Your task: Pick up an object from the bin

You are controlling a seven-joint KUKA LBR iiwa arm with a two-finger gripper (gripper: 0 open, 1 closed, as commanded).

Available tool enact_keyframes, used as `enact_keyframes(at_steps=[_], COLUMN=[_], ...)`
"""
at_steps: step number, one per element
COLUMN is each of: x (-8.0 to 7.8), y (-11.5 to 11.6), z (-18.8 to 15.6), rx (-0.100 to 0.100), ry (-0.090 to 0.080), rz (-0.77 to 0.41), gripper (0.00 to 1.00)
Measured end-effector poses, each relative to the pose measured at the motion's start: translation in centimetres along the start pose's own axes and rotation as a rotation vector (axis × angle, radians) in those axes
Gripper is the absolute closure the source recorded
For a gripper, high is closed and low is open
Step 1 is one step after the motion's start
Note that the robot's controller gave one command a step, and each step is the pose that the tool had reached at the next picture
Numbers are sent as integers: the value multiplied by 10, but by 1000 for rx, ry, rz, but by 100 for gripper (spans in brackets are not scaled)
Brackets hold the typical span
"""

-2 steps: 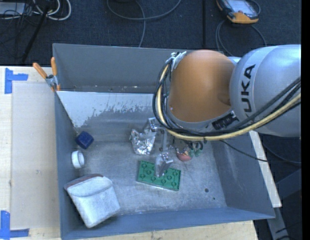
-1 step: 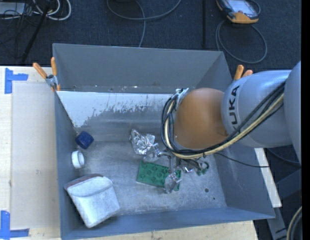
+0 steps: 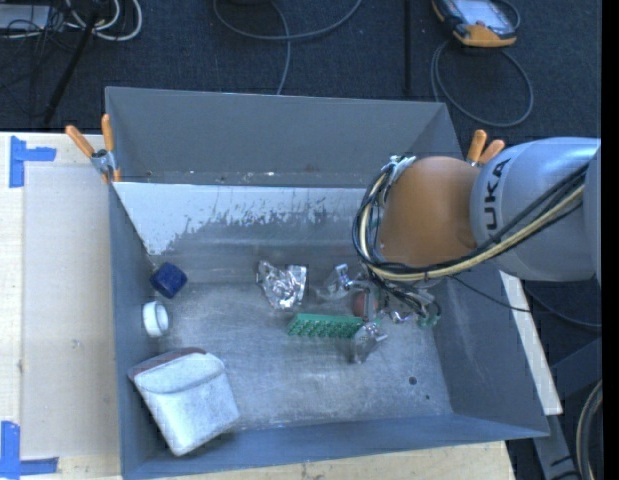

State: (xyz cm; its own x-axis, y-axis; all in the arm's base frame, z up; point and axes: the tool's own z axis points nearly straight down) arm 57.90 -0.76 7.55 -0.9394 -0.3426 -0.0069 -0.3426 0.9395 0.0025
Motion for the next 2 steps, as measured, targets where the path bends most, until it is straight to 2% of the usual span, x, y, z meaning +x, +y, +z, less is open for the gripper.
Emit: enact_keyframes(at_steps=[1, 2], x=[-3, 3], y=[-1, 10], z=[-4, -151], rx=[5, 5], ry=[-10, -2], rz=[0, -37], gripper=[100, 100])
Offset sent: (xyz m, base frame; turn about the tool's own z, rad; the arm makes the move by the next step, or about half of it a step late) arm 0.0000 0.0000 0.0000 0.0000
